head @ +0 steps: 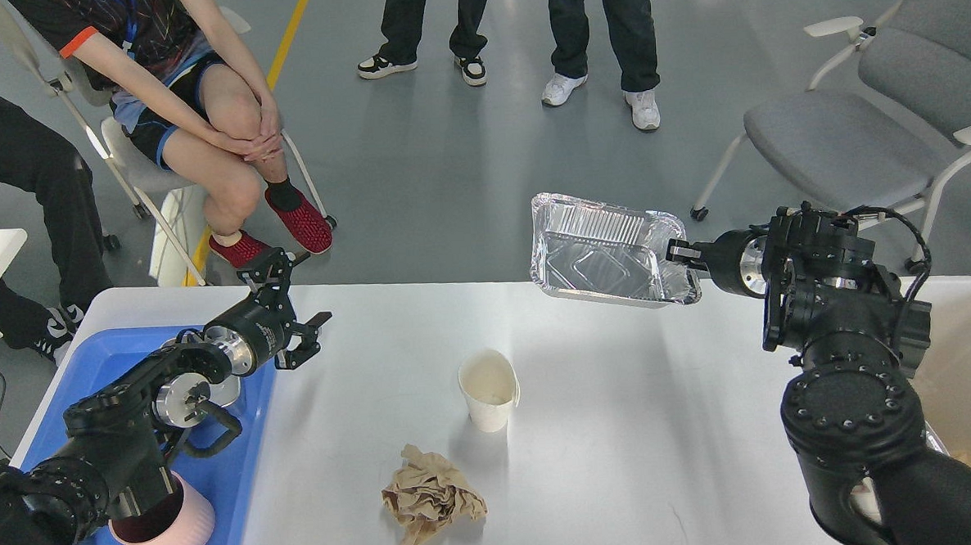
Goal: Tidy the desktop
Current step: 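Raise the left gripper out of the basin and away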
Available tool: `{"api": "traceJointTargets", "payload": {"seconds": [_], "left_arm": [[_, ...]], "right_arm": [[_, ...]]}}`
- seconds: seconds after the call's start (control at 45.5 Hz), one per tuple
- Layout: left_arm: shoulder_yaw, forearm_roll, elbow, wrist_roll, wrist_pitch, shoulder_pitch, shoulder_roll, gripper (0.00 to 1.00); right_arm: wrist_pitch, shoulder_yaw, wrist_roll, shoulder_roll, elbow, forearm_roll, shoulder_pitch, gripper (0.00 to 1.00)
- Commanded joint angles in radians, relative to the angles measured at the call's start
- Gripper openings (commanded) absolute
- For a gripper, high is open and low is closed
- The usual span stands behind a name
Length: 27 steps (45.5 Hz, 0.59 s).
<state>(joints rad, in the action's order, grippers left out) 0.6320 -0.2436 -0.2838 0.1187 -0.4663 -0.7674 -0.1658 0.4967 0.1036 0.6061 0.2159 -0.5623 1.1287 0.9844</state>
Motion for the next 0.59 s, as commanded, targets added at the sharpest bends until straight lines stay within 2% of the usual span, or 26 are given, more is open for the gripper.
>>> {"api": "traceJointTargets", "payload": {"seconds": [0.0,0.571], "left_arm": [[0.0,0.0,0.0,0.001,0.0,0.0,0.0,0.98],[-0.006,-0.002,0.006,0.004,0.0,0.005,-0.015,0.97]], "right_arm": [[-0.001,0.002,0.001,-0.009,0.008,-0.004,-0.009,0.0],[-0.004,0.002,0.001,-0.007,0.012,-0.009,-0.015,0.0]]}}
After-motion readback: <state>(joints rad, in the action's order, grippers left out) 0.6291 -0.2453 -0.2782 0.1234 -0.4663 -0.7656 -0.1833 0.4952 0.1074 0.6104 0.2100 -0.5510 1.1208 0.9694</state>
